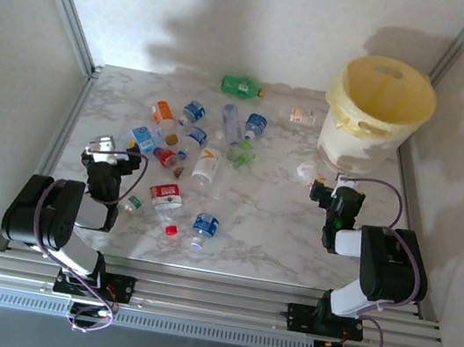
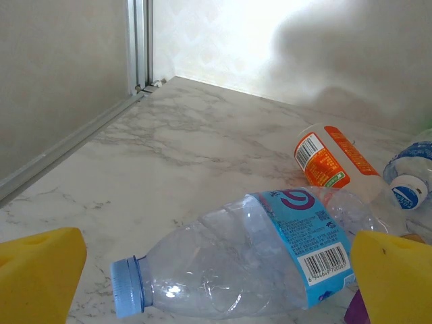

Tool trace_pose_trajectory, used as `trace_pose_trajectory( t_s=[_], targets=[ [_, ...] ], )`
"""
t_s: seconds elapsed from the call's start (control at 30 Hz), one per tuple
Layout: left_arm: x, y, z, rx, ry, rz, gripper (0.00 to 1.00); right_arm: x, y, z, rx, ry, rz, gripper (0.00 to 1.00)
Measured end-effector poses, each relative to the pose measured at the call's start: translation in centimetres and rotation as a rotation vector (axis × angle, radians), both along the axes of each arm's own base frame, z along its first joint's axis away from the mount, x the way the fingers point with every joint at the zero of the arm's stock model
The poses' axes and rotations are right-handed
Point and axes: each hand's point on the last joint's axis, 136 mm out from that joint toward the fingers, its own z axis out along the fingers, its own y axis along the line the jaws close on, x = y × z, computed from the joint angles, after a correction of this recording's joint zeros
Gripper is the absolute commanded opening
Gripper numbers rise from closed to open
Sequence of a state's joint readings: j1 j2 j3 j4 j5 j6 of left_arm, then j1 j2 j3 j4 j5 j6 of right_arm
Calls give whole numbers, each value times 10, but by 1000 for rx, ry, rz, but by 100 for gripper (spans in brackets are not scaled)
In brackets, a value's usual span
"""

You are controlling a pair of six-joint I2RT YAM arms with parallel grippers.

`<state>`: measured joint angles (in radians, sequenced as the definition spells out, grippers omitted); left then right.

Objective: Throw the plastic bottles in the bin

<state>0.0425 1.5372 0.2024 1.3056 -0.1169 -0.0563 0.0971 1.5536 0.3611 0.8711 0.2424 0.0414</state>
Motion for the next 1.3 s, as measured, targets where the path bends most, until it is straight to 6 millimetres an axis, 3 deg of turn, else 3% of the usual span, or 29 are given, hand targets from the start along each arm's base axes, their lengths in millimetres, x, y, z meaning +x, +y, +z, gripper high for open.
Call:
trace_pose_trajectory(
  t_s=[1.1,1.2,1.3],
  targets=[
    [0,0,0,0,0,-1,99,0,1,1,0,-4,1,99],
    [-2,-6,8,7,8,-3,99,-6,5,12,-15,-8,0,99],
    [3,-15,44,-10,-34,-1,99,-13,13,49,3,-41,6,99]
  ],
)
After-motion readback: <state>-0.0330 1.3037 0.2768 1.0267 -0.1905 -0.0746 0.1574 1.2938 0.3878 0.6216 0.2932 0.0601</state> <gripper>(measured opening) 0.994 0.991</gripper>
